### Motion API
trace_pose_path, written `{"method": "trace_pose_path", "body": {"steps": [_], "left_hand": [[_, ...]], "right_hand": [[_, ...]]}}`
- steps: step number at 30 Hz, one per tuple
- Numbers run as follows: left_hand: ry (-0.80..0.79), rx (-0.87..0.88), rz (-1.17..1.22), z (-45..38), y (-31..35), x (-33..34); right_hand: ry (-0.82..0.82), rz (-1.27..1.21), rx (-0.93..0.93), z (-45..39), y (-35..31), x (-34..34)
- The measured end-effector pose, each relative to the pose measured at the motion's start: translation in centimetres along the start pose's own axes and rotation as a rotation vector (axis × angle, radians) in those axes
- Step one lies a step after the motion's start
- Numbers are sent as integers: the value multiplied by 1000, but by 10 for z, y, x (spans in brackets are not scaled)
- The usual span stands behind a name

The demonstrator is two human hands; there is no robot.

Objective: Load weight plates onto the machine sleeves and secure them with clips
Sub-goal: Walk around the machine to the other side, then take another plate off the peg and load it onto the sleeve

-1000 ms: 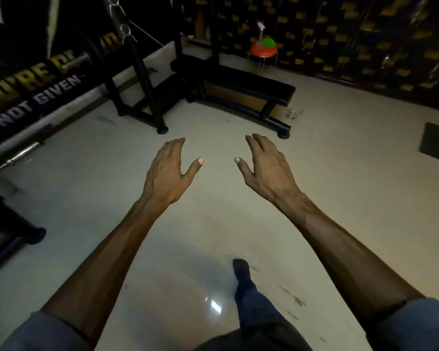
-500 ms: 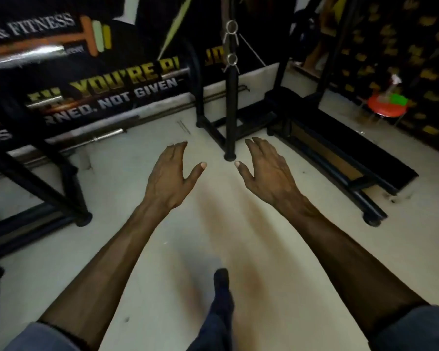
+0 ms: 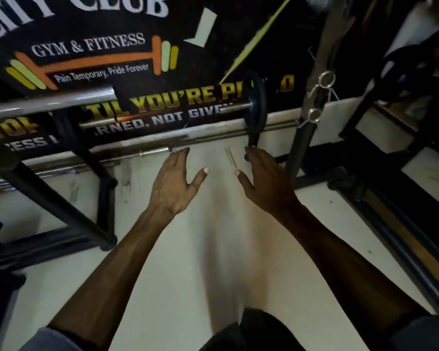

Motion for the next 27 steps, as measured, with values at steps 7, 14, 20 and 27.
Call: {"method": "trace_pose_path", "body": {"steps": [7, 14, 20, 27], "left_hand": [[52, -117, -31, -146, -61, 27], [110, -316, -33, -279, -127, 44], [156, -495, 7, -358, -194, 56], [254, -680, 58, -432, -294, 57]], "right_hand": [[82, -79, -151, -187, 5, 50], [-29, -128, -291, -371, 6, 107], [-102, -159, -407, -504, -20, 161], [-233, -175, -548, -632, -84, 261]]}}
Point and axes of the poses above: each hand's wrist, its own z-axis away from the middle knuckle, its own x-axis out of the palm, y = z × x, the point moved 9 cm from there along -z, towards the middle knuckle, and after that the axes turned 3 degrees about -z, right-handed, at the moved point
